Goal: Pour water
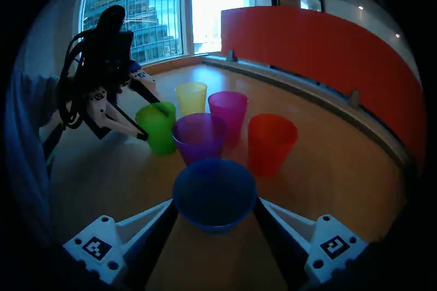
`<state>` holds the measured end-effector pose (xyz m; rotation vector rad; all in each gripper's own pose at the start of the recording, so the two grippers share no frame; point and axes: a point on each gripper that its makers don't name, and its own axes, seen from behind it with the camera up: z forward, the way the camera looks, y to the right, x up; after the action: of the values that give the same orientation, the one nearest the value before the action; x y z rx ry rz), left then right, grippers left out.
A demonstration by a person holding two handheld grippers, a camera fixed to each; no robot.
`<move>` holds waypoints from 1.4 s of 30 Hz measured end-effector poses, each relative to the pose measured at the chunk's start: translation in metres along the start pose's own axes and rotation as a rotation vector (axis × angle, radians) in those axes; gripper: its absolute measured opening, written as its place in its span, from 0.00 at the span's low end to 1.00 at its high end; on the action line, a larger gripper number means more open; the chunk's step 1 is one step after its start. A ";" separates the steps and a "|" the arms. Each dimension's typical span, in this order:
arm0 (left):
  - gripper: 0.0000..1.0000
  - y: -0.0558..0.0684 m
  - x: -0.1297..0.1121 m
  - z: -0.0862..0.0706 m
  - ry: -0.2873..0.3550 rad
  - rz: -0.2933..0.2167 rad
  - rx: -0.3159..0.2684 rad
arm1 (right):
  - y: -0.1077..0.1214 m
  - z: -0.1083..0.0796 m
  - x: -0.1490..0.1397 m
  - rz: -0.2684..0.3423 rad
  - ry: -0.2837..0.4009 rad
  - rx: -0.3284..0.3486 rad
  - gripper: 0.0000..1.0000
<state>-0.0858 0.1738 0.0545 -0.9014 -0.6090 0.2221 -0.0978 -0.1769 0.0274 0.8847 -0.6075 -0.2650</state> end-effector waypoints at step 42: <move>0.85 0.002 0.043 -0.044 0.148 -0.001 0.055 | -0.012 -0.026 0.041 -0.003 0.123 -0.019 0.89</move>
<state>-0.0247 0.1638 0.0501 -0.8563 -0.4642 0.1692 -0.0489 -0.1864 0.0219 0.8767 -0.4884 -0.2170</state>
